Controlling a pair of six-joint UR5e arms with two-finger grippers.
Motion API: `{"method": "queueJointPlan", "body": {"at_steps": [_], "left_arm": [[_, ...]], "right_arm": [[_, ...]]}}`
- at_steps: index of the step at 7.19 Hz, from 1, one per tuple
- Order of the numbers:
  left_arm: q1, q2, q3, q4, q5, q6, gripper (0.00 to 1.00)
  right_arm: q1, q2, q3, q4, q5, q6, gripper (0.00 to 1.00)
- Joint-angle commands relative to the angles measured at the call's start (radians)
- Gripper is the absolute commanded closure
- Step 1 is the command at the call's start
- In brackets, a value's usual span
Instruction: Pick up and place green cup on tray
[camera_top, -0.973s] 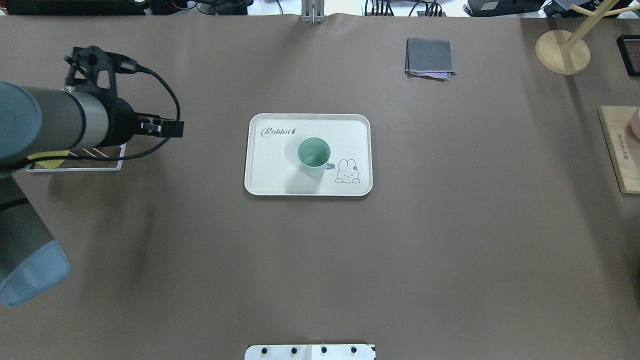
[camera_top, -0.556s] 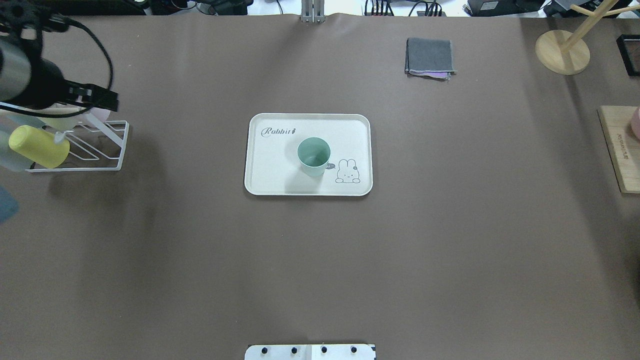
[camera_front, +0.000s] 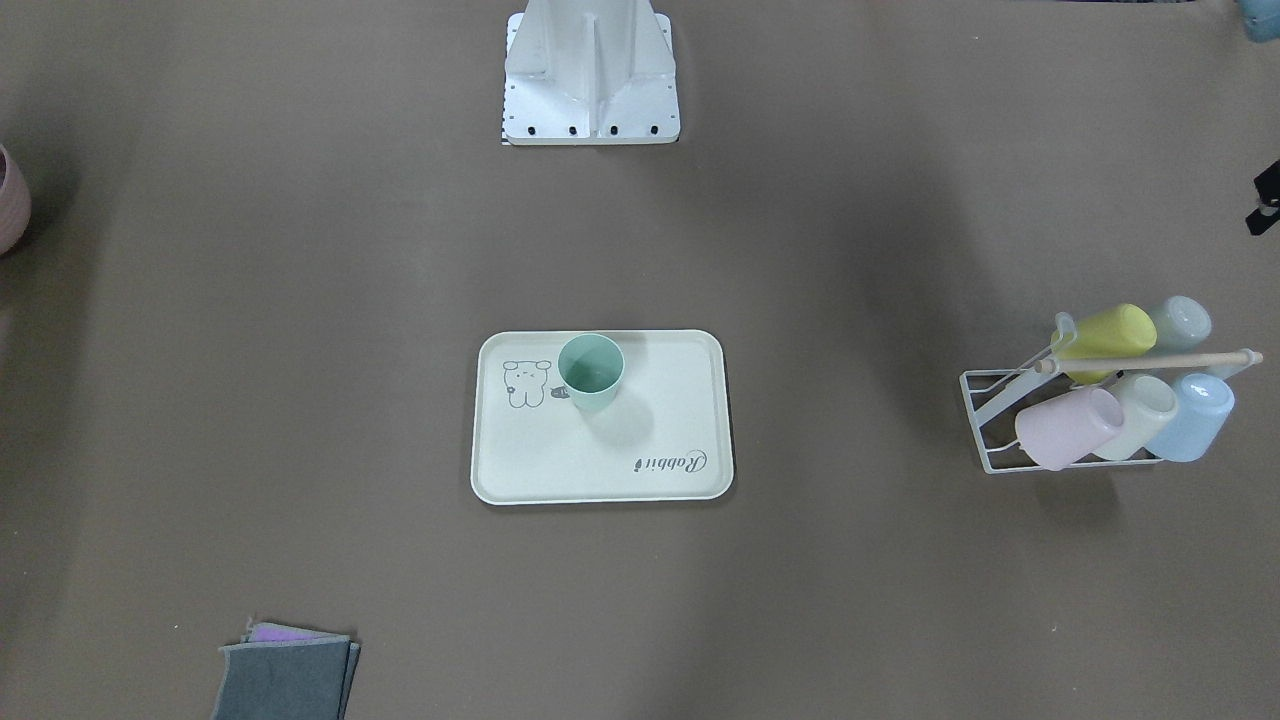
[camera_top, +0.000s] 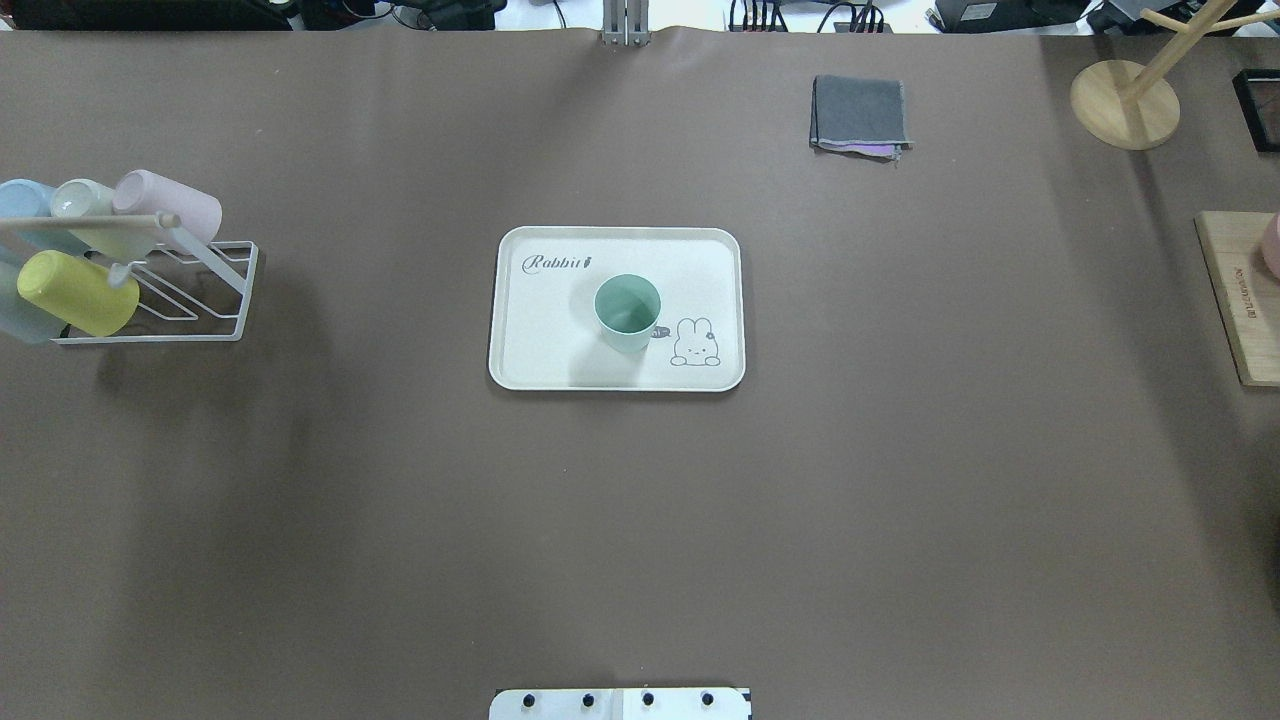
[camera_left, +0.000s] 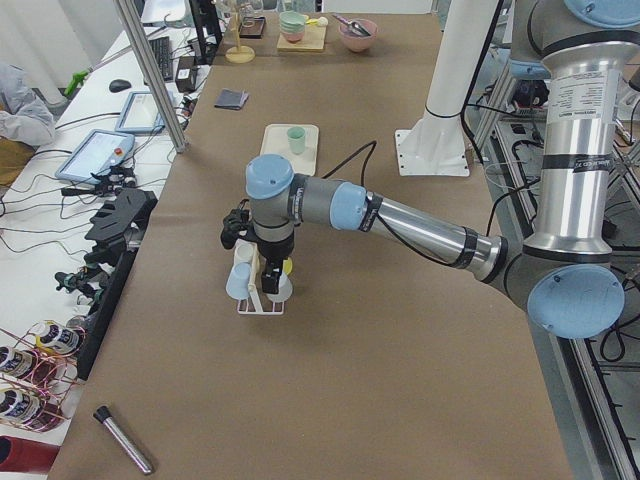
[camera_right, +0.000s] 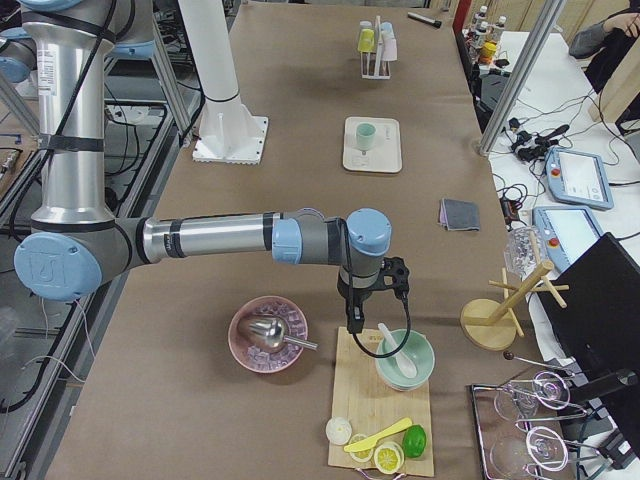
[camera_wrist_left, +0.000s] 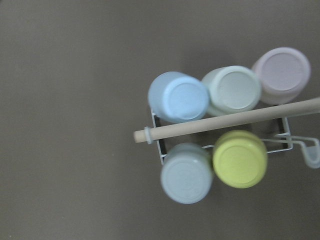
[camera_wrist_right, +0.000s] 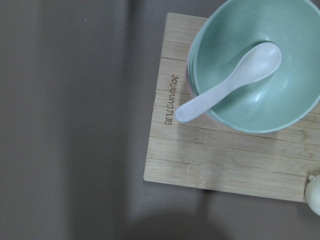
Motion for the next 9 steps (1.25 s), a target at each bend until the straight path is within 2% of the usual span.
{"method": "queueJointPlan", "body": {"at_steps": [1, 4, 9], "left_arm": [[-0.091, 0.01, 0.093, -0.001, -0.009, 0.031, 0.01], [-0.103, 0.072, 0.104, -0.034, -0.014, 0.054, 0.01], [-0.105, 0.089, 0.087, -0.018, -0.026, 0.052, 0.01]], "right_arm": [[0.0, -0.001, -0.002, -0.001, 0.005, 0.0, 0.0], [0.002, -0.003, -0.003, 0.0, 0.004, 0.0, 0.0], [0.005, -0.007, -0.008, 0.0, 0.005, 0.0, 0.0]]}}
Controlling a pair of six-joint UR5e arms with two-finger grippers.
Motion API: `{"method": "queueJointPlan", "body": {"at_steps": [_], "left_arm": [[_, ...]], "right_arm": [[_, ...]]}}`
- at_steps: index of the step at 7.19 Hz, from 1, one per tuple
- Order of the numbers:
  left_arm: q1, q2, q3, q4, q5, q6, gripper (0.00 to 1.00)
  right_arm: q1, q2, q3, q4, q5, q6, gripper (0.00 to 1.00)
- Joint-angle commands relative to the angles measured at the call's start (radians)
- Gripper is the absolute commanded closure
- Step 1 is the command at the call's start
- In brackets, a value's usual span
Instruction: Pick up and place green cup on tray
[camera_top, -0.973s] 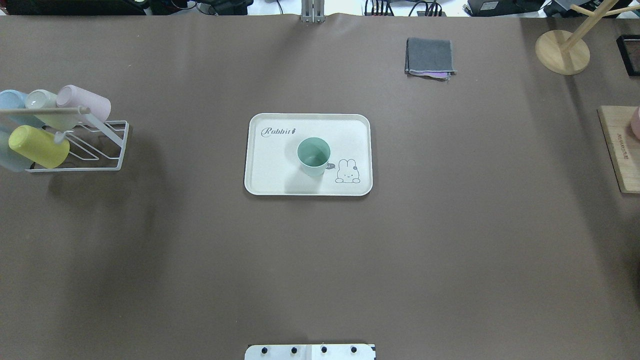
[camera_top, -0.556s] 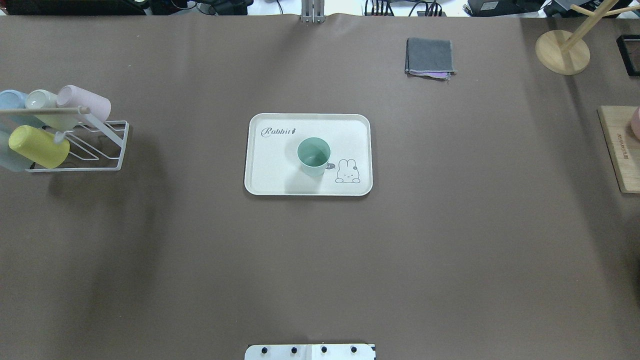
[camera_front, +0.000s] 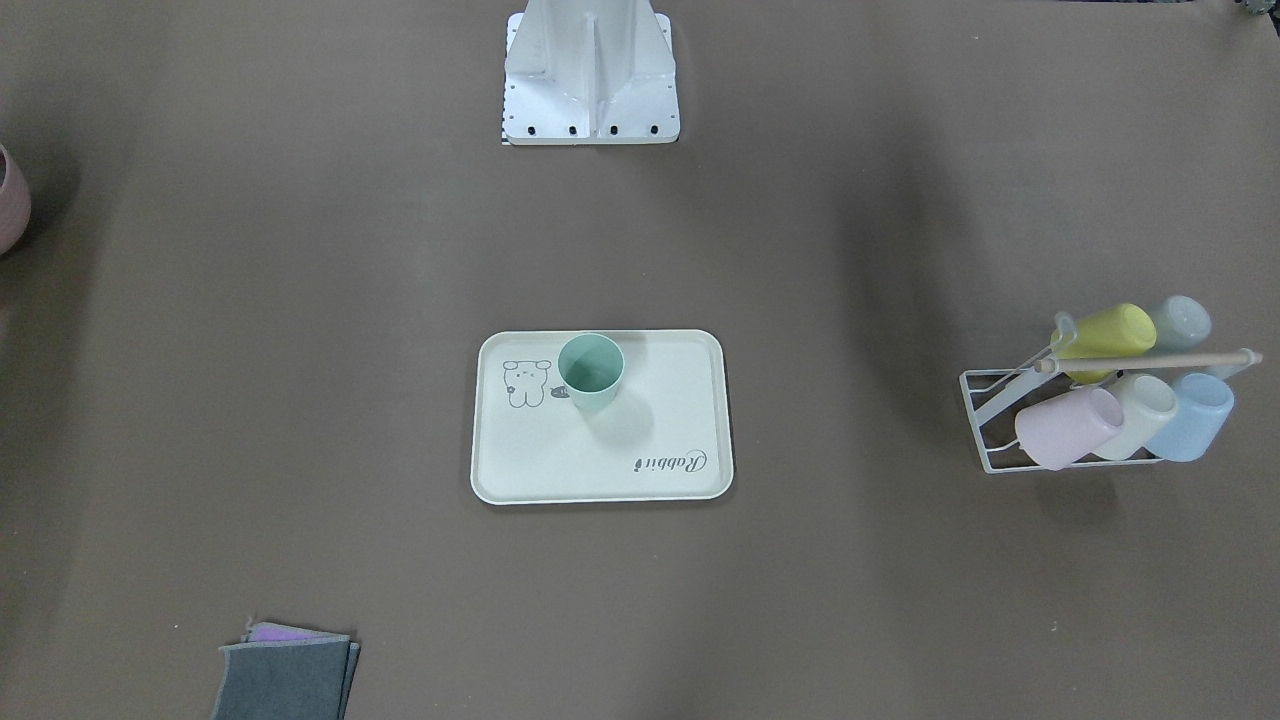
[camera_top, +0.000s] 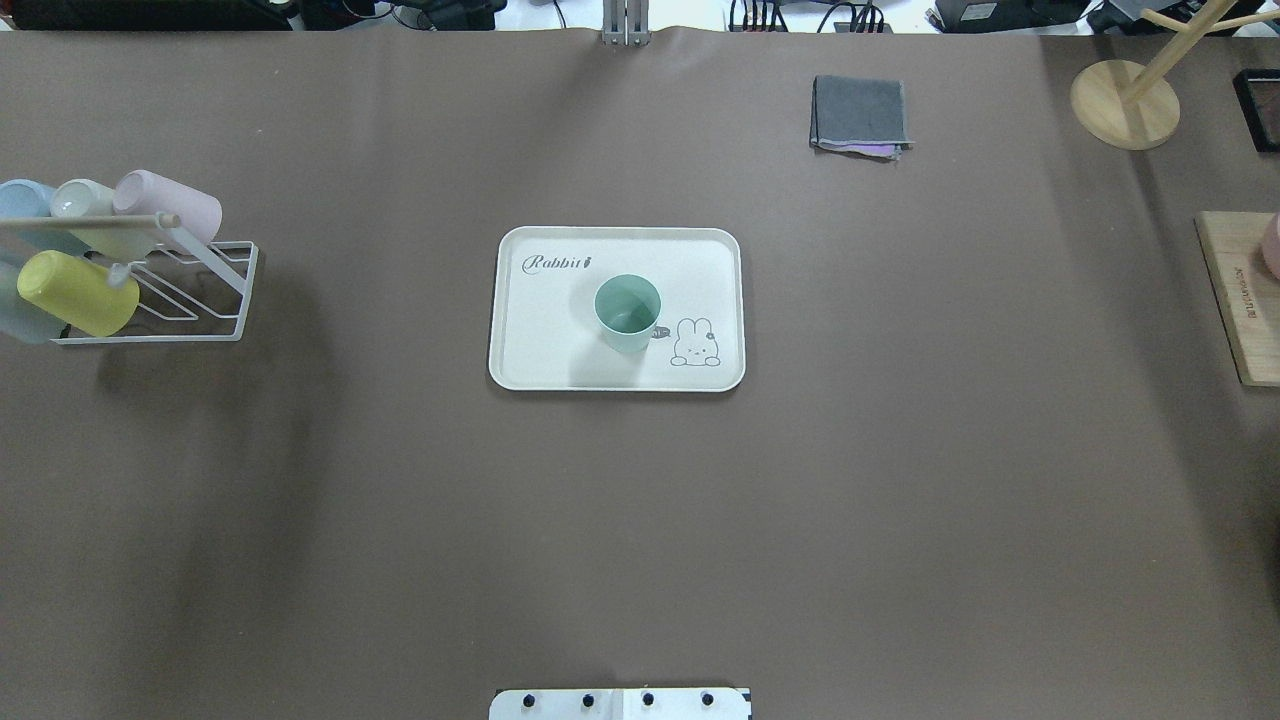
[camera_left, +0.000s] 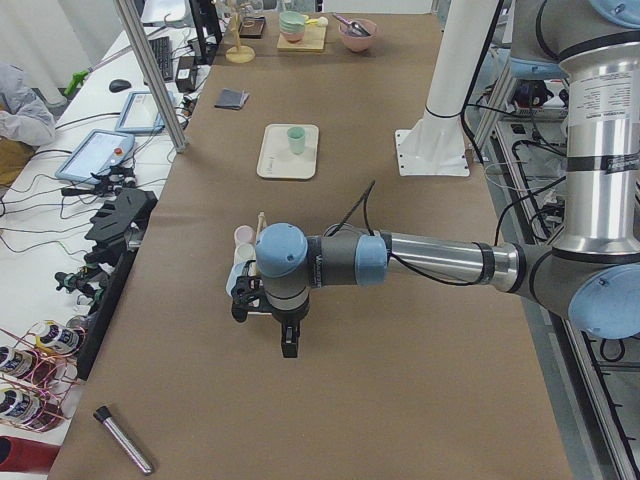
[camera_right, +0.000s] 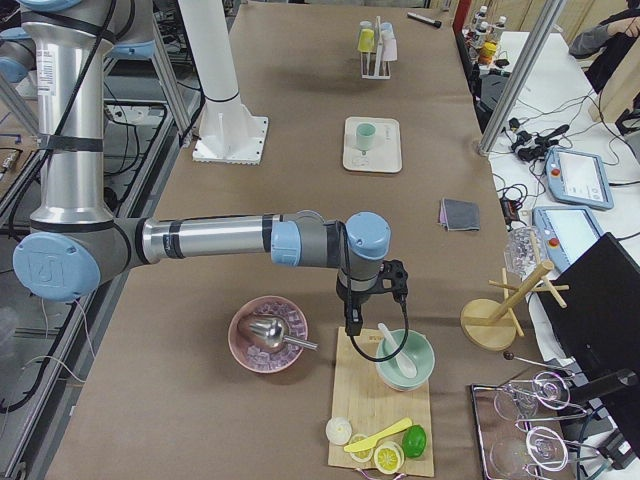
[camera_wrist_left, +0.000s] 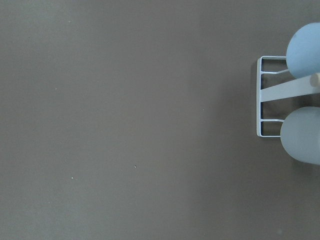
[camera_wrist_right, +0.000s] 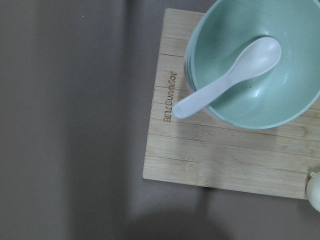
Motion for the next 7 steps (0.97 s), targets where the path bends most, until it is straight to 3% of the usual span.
{"method": "queueJointPlan", "body": {"at_steps": [1, 7], "left_arm": [[-0.001, 0.016, 0.005, -0.001, -0.051, 0.002, 0.01], [-0.003, 0.017, 0.003, 0.002, -0.057, 0.002, 0.01]], "right_arm": [[0.001, -0.003, -0.002, 0.003, 0.001, 0.0, 0.0], [0.003, -0.003, -0.005, 0.003, -0.001, 0.0, 0.0]]}}
